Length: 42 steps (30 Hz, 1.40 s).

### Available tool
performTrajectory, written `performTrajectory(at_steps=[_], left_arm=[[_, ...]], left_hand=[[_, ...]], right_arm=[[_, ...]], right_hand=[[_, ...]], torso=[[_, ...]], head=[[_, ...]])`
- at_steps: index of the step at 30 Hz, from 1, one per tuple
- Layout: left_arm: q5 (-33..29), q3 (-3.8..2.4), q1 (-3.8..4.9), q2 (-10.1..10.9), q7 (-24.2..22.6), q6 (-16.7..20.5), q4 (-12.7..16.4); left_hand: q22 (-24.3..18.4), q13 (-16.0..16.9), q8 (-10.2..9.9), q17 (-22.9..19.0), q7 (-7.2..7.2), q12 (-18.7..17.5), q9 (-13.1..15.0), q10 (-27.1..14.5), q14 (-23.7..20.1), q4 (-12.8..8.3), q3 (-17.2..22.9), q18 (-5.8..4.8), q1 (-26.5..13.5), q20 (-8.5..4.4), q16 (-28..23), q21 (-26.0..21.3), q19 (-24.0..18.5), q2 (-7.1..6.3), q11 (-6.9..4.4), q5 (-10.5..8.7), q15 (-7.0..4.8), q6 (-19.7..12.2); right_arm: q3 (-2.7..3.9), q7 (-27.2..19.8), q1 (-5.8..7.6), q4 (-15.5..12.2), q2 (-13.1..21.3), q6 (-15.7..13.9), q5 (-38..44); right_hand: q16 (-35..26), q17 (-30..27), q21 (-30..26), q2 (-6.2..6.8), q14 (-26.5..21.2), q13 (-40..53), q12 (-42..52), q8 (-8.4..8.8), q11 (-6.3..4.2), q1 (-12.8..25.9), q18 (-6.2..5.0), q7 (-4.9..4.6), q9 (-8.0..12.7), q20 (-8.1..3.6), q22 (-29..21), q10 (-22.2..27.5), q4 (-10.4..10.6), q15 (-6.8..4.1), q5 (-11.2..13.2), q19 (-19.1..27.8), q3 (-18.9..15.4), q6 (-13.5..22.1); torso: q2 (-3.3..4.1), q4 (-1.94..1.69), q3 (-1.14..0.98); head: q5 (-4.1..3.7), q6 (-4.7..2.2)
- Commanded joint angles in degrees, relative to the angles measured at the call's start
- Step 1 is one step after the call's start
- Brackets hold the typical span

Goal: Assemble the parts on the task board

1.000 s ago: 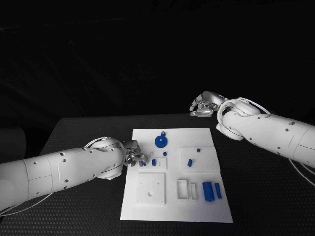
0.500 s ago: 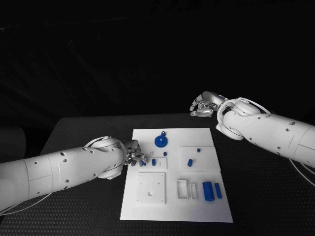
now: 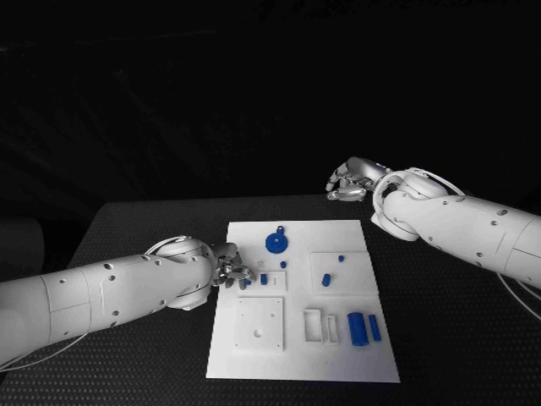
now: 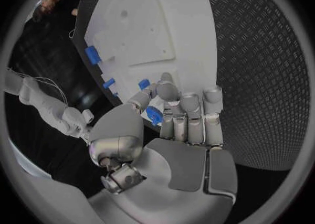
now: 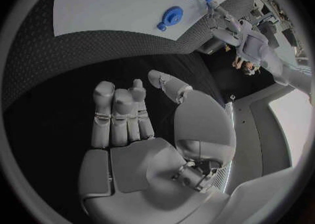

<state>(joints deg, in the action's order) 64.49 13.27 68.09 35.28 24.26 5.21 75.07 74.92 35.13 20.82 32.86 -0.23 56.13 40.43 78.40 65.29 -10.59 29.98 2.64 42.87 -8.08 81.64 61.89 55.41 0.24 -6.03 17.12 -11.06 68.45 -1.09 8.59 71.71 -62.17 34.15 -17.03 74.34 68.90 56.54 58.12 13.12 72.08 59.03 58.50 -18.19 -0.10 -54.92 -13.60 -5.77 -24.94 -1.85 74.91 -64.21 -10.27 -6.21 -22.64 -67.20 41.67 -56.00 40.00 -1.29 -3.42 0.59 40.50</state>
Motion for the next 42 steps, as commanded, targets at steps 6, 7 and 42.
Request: performTrajectory(at_steps=[6, 7, 42], left_arm=[[0.19, 0.08, -0.18, -0.1, 0.1, -1.2, 0.08], [0.19, 0.08, -0.18, -0.07, 0.15, -1.16, 0.1], [-2.65, -1.36, -0.17, 1.78, -0.35, 0.33, 0.39]], left_hand=[[0.96, 0.06, -0.11, 0.08, 0.27, 0.2, -0.07, -0.29, 0.69, 0.67, 0.05, 1.23, -0.16, -7.5, 0.31, 0.24, 0.1, -0.67, -0.24, -0.42, -1.0, -0.01], [0.96, 0.06, -0.11, 0.09, 0.27, 0.2, -0.07, -0.28, 0.7, 0.69, 0.06, 1.23, -0.17, -7.5, 0.31, 0.24, 0.1, -0.67, -0.25, -0.43, -1.0, -0.01], [0.81, 0.32, 0.78, 0.51, -0.04, 0.14, -0.11, -0.21, 0.77, 11.28, 1.42, 2.29, -3.47, -7.65, 0.16, 0.34, 0.05, -10.89, -0.57, -14.23, -1.39, -0.33]], right_arm=[[0.03, -0.41, -0.02, -0.12, 0.01, 0.71, 0.18], [0.03, -0.41, -0.03, -0.13, 0.02, 0.71, 0.18], [0.03, -0.56, -0.28, 0.03, 0.01, 0.87, 0.17]], right_hand=[[-0.22, 0.1, -0.29, -0.2, -0.48, -0.08, 0.34, 0.28, 0.01, 0.53, -1.4, -0.6, -0.1, -0.4, 0.95, 0.44, -0.07, -0.04, -0.31, 0.03, -0.39, -0.03], [-0.22, 0.1, -0.29, -0.2, -0.48, -0.08, 0.34, 0.28, 0.01, 0.54, -1.4, -0.6, -0.1, -0.39, 0.95, 0.44, -0.07, -0.04, -0.31, 0.03, -0.39, -0.03], [-0.22, 0.11, -0.3, -0.24, -0.48, -0.11, 0.38, 0.28, 0.01, 0.62, -1.4, -0.59, -0.1, -0.39, 0.94, 0.44, -0.03, -0.04, -0.37, 0.02, -0.43, -0.02]], torso=[[0.02, 0.01, 0.0], [0.02, 0.01, 0.0], [0.0, 0.02, 0.0]], head=[[-0.08, -0.06], [-0.05, -0.03], [-0.29, -0.15]])
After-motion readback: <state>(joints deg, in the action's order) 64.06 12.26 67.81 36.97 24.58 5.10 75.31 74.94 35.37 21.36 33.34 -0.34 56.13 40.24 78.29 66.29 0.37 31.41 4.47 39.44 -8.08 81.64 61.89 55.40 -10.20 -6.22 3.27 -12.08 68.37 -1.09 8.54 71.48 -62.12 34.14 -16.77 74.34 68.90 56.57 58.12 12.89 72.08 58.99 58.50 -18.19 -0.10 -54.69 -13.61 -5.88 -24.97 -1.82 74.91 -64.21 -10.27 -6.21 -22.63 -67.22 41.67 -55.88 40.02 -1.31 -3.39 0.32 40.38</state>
